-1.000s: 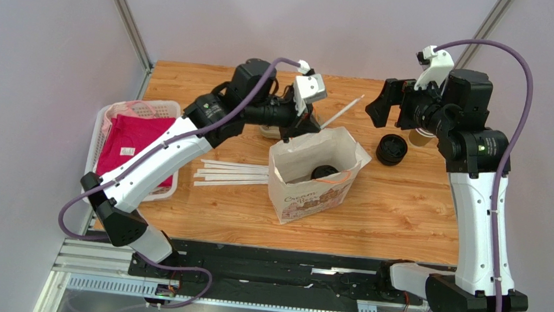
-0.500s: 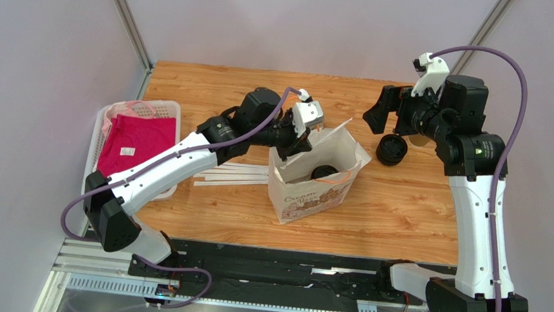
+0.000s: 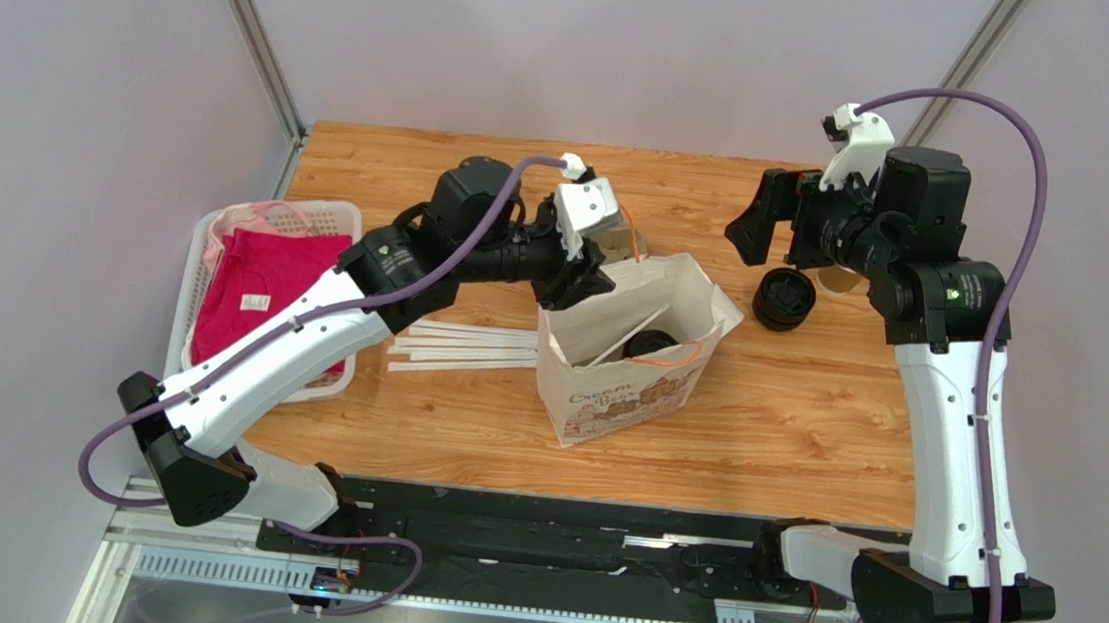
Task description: Pack the takeout coffee
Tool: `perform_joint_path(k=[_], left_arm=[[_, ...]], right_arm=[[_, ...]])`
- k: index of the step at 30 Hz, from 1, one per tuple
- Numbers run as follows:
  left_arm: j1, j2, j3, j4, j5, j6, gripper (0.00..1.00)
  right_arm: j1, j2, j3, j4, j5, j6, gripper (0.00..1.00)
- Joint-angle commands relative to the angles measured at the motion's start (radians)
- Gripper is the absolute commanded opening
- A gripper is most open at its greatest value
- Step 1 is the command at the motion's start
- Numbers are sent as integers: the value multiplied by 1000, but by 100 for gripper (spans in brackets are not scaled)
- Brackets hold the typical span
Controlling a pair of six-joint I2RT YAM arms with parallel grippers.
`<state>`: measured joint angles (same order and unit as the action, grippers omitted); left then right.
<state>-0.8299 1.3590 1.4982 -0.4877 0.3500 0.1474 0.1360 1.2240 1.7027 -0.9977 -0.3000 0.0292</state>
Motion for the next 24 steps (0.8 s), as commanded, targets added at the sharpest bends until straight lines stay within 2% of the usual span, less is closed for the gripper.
perform_joint_path(k=[1, 2, 3, 6, 8, 13, 14, 15, 18, 20, 22, 24], left_arm=[[6, -52, 117, -63, -37, 12, 57], [21, -57, 155, -95, -42, 5, 62], [32, -58, 175, -112, -40, -17, 76], [101, -48, 284, -208, -16, -28, 94], [136, -20, 386, -285, -52, -20, 94], [323, 83, 618, -498, -69, -35, 95], [357, 86, 623, -511, -60, -57, 95], [446, 91, 620, -518, -36, -74, 96], [604, 109, 600, -557, 154, -175, 96], [734, 108, 522, -554, 245, -210, 97], [797, 115, 463, -596, 229, -191, 97], [810, 121, 432, -638, 181, -123, 98]], right_arm=[[-12, 11, 49, 25, 22, -15, 100], [-13, 17, 64, 30, 24, -21, 100], [-22, 25, 72, 31, 28, -25, 100], [-54, 51, 112, 54, 45, -26, 100], [-75, 68, 135, 70, 44, -63, 100], [-163, 150, 227, 102, 33, -92, 100], [-176, 160, 229, 117, 33, -107, 100], [-200, 167, 222, 122, 26, -112, 100], [-251, 192, 195, 122, -20, -129, 100], [-265, 189, 144, 108, -36, -140, 100], [-279, 178, 73, 93, -40, -153, 100], [-285, 138, 11, 82, -48, -156, 100]])
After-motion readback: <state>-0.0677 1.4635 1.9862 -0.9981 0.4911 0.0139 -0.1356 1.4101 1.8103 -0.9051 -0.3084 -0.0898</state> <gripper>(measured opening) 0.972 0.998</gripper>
